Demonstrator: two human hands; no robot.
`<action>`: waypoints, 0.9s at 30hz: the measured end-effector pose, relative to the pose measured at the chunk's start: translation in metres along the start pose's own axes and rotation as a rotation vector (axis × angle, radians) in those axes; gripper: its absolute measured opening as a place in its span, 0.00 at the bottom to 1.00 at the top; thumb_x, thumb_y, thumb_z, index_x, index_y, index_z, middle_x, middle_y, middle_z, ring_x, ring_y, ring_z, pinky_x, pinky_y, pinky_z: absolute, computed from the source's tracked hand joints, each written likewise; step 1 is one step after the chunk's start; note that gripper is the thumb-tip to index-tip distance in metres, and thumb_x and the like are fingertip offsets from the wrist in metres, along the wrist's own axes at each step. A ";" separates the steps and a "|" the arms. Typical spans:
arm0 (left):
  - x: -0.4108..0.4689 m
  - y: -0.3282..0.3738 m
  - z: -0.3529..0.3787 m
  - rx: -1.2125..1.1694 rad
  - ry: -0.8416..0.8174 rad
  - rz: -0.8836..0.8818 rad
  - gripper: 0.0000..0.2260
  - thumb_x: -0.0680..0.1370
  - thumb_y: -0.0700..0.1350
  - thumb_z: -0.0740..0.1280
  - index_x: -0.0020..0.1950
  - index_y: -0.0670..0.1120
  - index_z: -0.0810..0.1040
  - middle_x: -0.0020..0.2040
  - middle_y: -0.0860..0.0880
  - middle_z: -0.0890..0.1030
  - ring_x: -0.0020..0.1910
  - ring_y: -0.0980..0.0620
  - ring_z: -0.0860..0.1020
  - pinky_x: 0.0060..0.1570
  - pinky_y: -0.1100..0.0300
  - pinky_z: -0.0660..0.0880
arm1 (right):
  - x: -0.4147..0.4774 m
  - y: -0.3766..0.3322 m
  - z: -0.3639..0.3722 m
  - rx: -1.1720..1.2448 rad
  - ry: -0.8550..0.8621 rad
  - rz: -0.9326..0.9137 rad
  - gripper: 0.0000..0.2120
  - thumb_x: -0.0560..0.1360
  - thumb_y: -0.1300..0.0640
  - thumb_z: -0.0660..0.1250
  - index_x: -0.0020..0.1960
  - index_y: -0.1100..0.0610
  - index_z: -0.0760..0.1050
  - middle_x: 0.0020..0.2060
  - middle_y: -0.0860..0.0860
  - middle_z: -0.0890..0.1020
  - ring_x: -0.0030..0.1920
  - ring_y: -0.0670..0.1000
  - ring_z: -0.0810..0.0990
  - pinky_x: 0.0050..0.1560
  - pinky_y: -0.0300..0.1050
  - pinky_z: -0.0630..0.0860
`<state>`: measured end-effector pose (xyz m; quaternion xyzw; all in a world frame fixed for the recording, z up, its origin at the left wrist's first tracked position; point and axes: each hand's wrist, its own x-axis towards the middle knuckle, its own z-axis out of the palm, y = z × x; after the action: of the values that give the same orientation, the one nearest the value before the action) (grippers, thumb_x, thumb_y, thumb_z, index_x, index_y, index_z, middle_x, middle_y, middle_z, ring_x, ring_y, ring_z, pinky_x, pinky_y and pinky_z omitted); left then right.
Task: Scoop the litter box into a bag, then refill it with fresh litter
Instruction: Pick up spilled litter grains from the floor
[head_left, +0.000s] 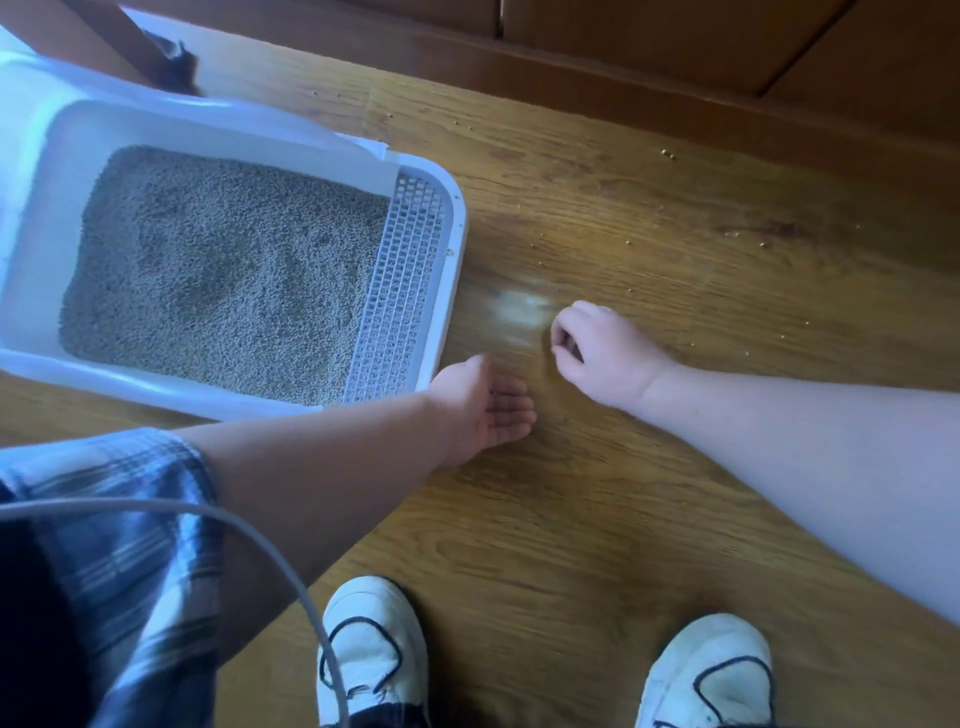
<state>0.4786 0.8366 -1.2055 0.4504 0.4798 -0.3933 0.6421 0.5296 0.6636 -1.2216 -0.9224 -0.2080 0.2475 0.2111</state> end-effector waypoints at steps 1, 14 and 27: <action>-0.001 -0.001 0.000 -0.015 0.001 0.027 0.20 0.82 0.48 0.54 0.50 0.35 0.78 0.42 0.36 0.80 0.42 0.40 0.80 0.52 0.47 0.78 | -0.004 -0.008 0.001 0.069 0.001 -0.070 0.01 0.76 0.59 0.65 0.46 0.56 0.76 0.43 0.48 0.75 0.45 0.48 0.72 0.50 0.45 0.71; 0.007 -0.015 0.007 -0.184 0.048 0.067 0.18 0.82 0.48 0.52 0.43 0.40 0.75 0.33 0.43 0.75 0.31 0.47 0.73 0.35 0.57 0.71 | 0.033 -0.018 0.014 0.031 0.028 0.021 0.05 0.77 0.59 0.65 0.51 0.55 0.78 0.46 0.49 0.74 0.53 0.55 0.76 0.54 0.50 0.73; 0.012 -0.014 0.006 -0.468 -0.059 0.092 0.22 0.84 0.51 0.47 0.51 0.38 0.76 0.49 0.38 0.80 0.49 0.43 0.80 0.58 0.48 0.76 | 0.039 -0.023 0.011 0.048 0.018 -0.170 0.02 0.71 0.58 0.66 0.43 0.55 0.76 0.39 0.49 0.75 0.43 0.56 0.77 0.46 0.49 0.75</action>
<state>0.4703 0.8258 -1.2190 0.2990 0.5180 -0.2549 0.7599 0.5478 0.7044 -1.2331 -0.8984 -0.2774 0.2253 0.2553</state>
